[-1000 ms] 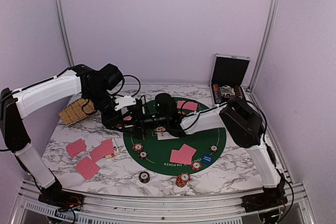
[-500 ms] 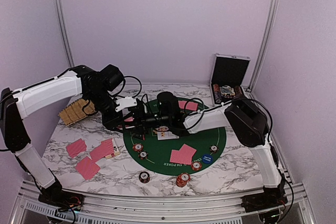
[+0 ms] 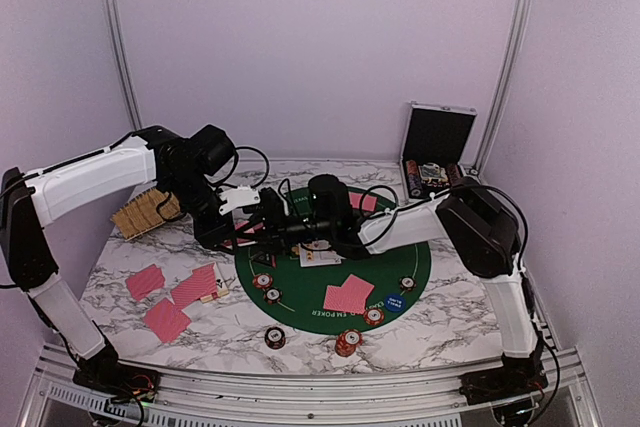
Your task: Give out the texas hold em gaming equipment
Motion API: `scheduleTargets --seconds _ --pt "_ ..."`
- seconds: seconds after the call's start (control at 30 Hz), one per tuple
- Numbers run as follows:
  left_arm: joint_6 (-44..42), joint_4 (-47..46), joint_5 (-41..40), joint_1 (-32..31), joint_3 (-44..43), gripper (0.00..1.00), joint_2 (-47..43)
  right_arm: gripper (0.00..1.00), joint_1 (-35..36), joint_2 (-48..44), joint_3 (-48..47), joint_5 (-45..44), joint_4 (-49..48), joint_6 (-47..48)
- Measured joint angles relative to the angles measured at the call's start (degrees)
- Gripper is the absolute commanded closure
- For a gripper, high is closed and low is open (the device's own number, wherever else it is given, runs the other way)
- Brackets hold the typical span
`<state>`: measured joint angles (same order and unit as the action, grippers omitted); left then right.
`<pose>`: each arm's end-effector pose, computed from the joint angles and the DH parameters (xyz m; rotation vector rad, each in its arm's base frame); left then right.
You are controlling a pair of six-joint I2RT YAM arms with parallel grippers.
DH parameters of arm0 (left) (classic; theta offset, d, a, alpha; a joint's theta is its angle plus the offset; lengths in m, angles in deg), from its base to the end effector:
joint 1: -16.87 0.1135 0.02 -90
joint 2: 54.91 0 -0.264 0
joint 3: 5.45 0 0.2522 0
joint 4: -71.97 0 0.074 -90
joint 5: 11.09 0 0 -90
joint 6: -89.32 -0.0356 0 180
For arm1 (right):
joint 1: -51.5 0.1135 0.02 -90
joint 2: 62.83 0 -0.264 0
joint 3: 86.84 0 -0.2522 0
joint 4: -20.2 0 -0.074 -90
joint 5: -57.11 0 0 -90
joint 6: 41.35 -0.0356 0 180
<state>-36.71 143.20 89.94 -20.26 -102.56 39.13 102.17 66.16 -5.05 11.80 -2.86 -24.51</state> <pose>0.2598 -0.2052 0.2892 1.6802 2.1780 -0.2706 0.2983 0.4035 0.1763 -0.3367 2.2512 2.0657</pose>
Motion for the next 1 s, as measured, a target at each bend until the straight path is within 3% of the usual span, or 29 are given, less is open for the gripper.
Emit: scheduleTargets --seconds 0.23,0.53,0.83,1.0 --pt "-0.2 -0.2 -0.2 0.0 0.0 0.5 -0.3 0.53 -0.7 -1.3 1.1 -0.1 2.8 2.6" --pt "-0.4 -0.2 -0.5 0.0 0.0 0.5 -0.3 0.51 -0.5 -0.9 -0.5 0.3 4.1 1.6" --pt "-0.5 0.3 -0.6 0.0 0.3 0.49 -0.3 0.84 0.2 1.6 -3.6 2.2 -0.8 -3.8" --pt "-0.4 0.8 -0.3 0.0 0.3 0.48 -0.5 0.87 0.2 2.4 -3.2 3.3 -4.9 -5.3"
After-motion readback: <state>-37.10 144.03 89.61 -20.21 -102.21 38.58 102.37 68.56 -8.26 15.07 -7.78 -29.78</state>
